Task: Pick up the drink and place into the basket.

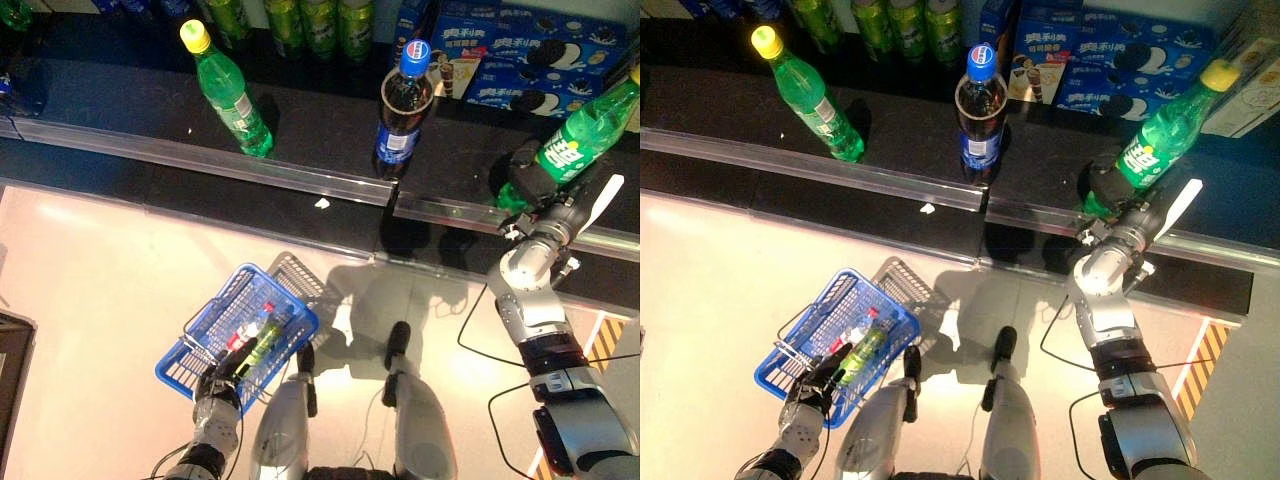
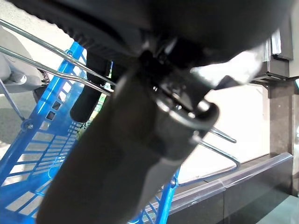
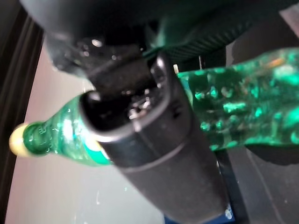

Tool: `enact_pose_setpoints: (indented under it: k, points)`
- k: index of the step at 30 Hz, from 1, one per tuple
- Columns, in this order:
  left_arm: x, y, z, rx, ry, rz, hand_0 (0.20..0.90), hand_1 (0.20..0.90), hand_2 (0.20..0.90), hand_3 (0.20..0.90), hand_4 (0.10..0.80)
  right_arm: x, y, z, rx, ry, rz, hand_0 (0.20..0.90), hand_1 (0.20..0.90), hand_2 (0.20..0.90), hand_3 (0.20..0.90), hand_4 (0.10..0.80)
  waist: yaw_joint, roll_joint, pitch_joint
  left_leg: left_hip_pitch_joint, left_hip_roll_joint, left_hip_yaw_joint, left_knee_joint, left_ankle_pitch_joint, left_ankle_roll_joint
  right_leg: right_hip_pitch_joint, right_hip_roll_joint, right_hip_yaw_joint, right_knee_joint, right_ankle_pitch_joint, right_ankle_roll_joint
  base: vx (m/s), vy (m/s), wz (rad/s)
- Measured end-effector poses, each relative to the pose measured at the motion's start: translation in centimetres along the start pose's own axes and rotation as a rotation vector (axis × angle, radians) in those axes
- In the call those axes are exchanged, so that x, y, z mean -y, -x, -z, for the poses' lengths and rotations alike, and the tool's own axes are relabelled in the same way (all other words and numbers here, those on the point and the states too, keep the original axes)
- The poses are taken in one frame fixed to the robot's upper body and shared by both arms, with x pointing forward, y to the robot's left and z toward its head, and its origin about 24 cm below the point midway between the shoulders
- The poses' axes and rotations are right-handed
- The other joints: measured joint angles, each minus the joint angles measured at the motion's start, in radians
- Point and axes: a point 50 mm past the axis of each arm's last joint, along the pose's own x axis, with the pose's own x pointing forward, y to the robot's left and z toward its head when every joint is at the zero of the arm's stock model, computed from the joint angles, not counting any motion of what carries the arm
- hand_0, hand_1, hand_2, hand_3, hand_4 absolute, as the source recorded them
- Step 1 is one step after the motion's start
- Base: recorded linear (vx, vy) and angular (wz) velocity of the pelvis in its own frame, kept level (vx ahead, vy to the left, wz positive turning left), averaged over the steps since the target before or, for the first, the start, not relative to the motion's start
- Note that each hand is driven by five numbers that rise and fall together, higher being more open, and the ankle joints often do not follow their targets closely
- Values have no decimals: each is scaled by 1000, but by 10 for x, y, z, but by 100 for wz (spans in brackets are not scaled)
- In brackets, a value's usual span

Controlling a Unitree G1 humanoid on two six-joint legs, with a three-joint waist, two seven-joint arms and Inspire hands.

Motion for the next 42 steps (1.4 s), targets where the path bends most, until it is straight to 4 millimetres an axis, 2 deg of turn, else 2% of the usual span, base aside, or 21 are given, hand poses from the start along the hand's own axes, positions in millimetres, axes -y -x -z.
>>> enact_pose_setpoints:
  k: [7, 11, 16, 21, 24, 29, 33, 36, 42]
  points:
    - [-1, 0, 1, -6, 5, -4, 300, 300, 300, 200, 100, 11, 1, 8, -20, 15, 19, 300, 300, 300, 200, 100, 13, 0, 0, 15, 3, -4, 13, -5, -1, 11, -1, -1, 28, -15, -4, 0, 0, 0]
    - [-9, 1, 4, -16, 25, -29, 300, 300, 300, 200, 100, 21, 6, 16, -40, 32, 14, 300, 300, 300, 200, 100, 13, -2, -1, 41, 4, -6, 12, -8, 0, 39, -1, -4, 28, -19, -2, 18, 15, 1]
    - [-30, 5, 11, -39, 73, -97, 300, 300, 300, 200, 100, 37, 32, 24, -63, 21, -94, 300, 300, 300, 200, 100, -18, -7, -5, 107, 8, -1, 6, -22, 2, 104, -1, -3, 24, -38, 6, 60, 37, -1]
    - [-47, 10, 16, -44, 108, -148, 300, 300, 300, 200, 100, 43, 57, 19, -55, -7, -275, 300, 300, 300, 200, 100, -58, -15, -19, 146, 13, 17, -36, -28, 10, 129, 2, 6, 15, -42, 11, 40, 19, -7]
    - [-58, 14, 21, -48, 122, -182, 300, 300, 300, 200, 100, 44, 72, 15, -51, -26, -415, 300, 300, 300, 200, 100, -73, -19, -48, 174, 21, 19, -61, -18, -3, 143, 12, 7, 4, -40, 9, 15, 1, -4]
    - [-77, 21, 29, -60, 123, -231, 300, 300, 300, 200, 100, 32, 85, 8, -63, -98, -661, 300, 300, 300, 200, 100, -68, -21, -122, 211, 29, 21, -106, -5, -15, 167, 33, 3, -27, -38, 7, 12, 0, -2]
    - [-88, 26, 34, -50, 125, -245, 300, 300, 300, 200, 100, 14, 105, 1, -105, -211, -915, 300, 300, 300, 200, 100, -45, -25, -172, 231, 35, 19, -119, -4, -18, 194, 41, -3, -45, -38, 7, -21, 6, 1]
    - [-83, 26, 31, -31, 130, -210, 300, 300, 300, 200, 100, 2, 122, -4, -124, -263, -1059, 300, 300, 300, 200, 100, -27, -29, -178, 229, 35, 14, -119, -2, -19, 201, 34, -10, -44, -43, 11, -61, 28, 8]
    - [-68, 30, 27, -7, 160, -77, 300, 300, 300, 200, 100, -15, 155, 1, -223, -282, -1266, 300, 300, 300, 200, 100, 20, -31, -194, 220, 23, -20, -132, 7, -13, 213, 17, -43, -41, -49, 14, -50, 36, 21]
